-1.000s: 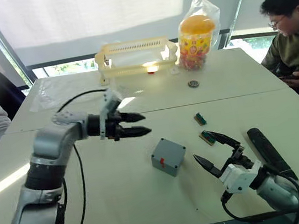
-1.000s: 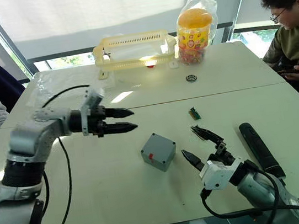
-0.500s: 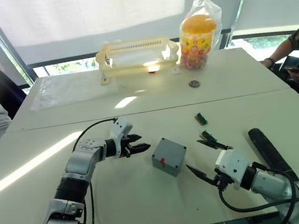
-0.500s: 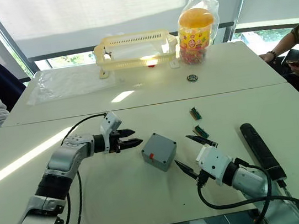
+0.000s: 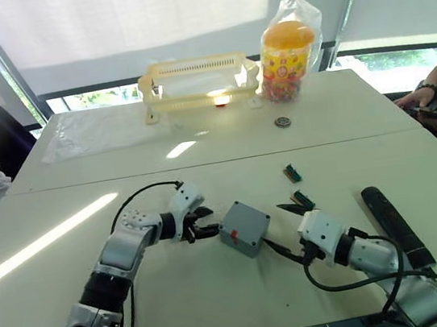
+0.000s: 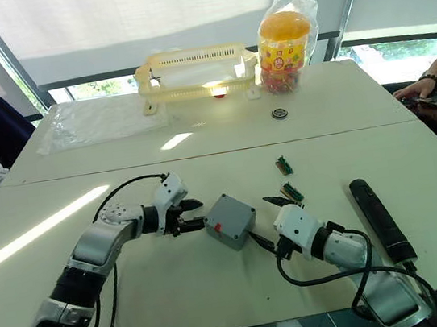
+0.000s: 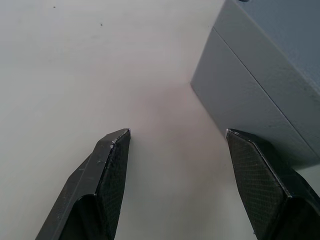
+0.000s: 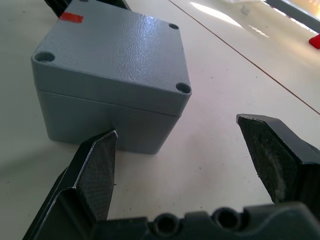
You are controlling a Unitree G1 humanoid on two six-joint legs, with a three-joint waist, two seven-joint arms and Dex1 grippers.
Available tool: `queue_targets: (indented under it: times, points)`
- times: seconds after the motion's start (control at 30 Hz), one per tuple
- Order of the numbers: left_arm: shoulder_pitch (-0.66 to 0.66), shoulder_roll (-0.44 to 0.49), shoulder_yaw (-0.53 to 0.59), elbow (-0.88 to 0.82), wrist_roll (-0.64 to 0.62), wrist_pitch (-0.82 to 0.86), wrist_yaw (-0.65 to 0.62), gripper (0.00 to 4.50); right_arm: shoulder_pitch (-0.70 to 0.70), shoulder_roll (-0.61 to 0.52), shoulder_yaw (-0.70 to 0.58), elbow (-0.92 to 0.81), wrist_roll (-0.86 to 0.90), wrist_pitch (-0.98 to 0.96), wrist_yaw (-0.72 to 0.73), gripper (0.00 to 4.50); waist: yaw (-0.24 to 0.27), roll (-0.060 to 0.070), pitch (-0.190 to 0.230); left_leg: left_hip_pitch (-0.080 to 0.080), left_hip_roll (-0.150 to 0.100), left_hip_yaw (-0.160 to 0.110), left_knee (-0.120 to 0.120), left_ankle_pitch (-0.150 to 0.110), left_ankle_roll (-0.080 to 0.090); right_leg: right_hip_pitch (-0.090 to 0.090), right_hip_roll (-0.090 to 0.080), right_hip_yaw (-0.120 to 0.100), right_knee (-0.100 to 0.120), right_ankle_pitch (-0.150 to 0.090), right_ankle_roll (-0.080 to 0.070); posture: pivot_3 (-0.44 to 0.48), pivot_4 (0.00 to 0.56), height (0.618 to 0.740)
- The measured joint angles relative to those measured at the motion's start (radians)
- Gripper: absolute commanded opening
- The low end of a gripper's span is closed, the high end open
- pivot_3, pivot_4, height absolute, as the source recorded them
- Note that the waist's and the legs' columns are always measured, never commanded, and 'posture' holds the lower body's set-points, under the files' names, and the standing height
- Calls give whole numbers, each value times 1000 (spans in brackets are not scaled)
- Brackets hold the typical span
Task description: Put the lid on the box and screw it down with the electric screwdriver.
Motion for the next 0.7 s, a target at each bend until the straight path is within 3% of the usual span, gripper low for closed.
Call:
queue_targets:
  times: [0.33, 0.7]
  points:
    - [81, 46, -2, -166, -18, 95, -4, 3113, -66, -5, -3, 92, 4, -42, 87, 4170, 1, 0, 0, 0, 0, 0, 0, 0, 0, 0, 0, 0, 0, -1, -2, 0, 150, 740]
    - [101, 57, -1, -210, -31, 132, -12, 3113, -129, -4, -7, 167, 11, -77, 142, 4170, 1, 0, 0, 0, 0, 0, 0, 0, 0, 0, 0, 0, 0, -1, -2, 0, 150, 740]
